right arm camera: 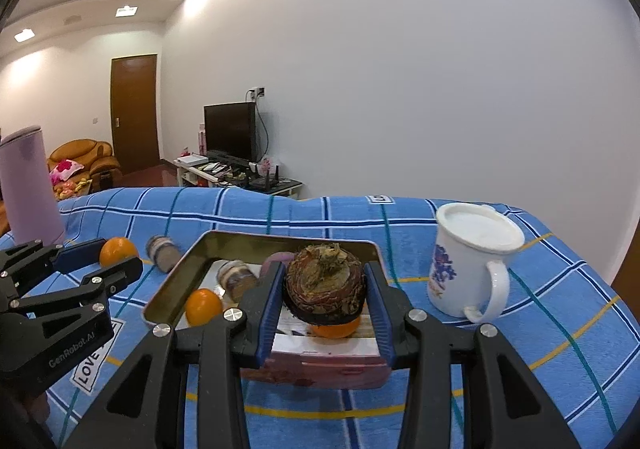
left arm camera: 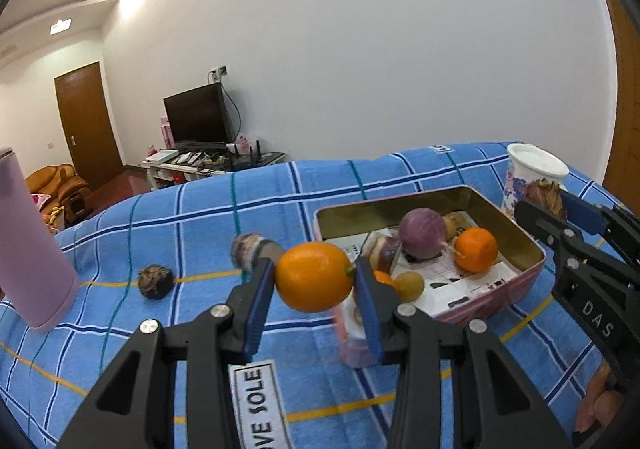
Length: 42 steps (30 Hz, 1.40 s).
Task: Organize fruits
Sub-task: 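Lower both items into the tin and open both grippers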
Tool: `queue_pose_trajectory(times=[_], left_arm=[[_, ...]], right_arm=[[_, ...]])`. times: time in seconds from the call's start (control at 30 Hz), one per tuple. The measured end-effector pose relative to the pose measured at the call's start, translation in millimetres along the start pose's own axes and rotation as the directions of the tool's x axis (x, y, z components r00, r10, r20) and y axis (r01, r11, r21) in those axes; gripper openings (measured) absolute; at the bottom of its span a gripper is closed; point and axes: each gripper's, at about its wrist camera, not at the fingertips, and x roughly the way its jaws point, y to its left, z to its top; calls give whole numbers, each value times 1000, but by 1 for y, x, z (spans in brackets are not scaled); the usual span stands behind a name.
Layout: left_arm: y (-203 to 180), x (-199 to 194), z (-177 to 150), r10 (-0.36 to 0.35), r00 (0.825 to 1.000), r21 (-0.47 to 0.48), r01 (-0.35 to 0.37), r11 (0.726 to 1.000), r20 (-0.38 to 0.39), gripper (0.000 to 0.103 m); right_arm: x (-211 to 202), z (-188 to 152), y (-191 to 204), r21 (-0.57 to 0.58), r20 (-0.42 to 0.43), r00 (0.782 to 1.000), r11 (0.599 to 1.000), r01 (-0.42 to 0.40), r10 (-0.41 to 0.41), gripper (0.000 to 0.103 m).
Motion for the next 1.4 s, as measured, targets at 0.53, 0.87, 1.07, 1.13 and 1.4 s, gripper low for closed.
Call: queue_pose_trajectory(times=[0.53,0.87,1.07,1.13,1.4], left_arm=[[-21,24,23,-77,997,-20,77,997,3,43],[-36,43,32,-101,995,-43,100,994,-5,43],[-38,52,33,-95,995,-44,95,995,-5,43],[-39,55,33,-93,996,-47,92,995,-12,43],[-46,67,31,-89,995,-48,87,995,-42,43]], right_arm=[[20,16,-31,9,-44,997,998,59,-58,42],[50,35,-30,8,-55,995,997,82,-81,42],[66,28,-26,24,-62,995,996,84,-82,43],[73,26,-26,21,-76,994,997,76,-74,43],[90,25,-34,29,-112,990,996,85,-81,42]])
